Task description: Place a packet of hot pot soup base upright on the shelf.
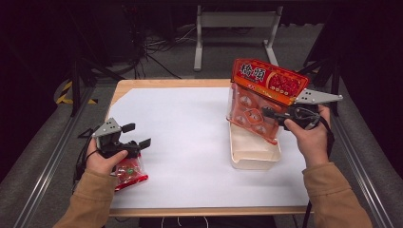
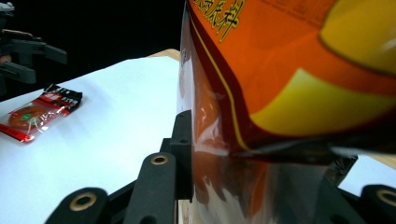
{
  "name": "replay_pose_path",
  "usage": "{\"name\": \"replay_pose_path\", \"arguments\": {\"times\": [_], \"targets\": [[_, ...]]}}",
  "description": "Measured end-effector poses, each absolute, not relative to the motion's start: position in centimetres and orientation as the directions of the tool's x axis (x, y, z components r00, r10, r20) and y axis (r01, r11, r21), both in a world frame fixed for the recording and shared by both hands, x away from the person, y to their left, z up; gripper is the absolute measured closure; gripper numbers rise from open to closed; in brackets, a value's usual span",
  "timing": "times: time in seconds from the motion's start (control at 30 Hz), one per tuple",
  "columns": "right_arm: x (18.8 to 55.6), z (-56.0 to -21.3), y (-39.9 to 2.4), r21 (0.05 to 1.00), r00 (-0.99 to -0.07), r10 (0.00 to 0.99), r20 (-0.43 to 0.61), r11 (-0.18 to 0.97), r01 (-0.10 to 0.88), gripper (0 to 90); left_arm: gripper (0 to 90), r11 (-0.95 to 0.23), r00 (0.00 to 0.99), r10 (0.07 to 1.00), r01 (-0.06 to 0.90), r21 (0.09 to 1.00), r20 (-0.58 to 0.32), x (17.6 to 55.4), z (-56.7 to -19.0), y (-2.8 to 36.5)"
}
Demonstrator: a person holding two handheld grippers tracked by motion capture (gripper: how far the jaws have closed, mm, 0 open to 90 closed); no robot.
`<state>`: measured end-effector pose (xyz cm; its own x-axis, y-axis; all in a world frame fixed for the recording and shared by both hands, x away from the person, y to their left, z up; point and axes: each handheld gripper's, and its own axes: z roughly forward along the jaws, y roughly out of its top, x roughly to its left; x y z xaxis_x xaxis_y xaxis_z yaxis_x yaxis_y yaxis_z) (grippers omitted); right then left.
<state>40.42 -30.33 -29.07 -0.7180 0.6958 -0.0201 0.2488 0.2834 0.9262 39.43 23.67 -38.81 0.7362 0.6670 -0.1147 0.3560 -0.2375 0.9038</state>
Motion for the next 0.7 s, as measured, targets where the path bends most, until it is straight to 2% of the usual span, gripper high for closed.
{"name": "replay_pose_path", "arguments": {"times": [0.27, 0.7], "targets": [[40.2, -30.2, -30.1, 0.919, -0.679, 0.734, -0.009, 0.274, 0.285, 70.4, 8.7, -0.229, 0.734, 0.668, 0.36, 0.904, -0.123, 39.4, -38.8, 23.7], [40.2, -32.2, -30.2, 0.909, -0.668, 0.744, 0.002, 0.278, 0.311, 70.4, 8.2, -0.228, 0.735, 0.666, 0.362, 0.904, -0.126, 39.4, -38.9, 24.0]]}}
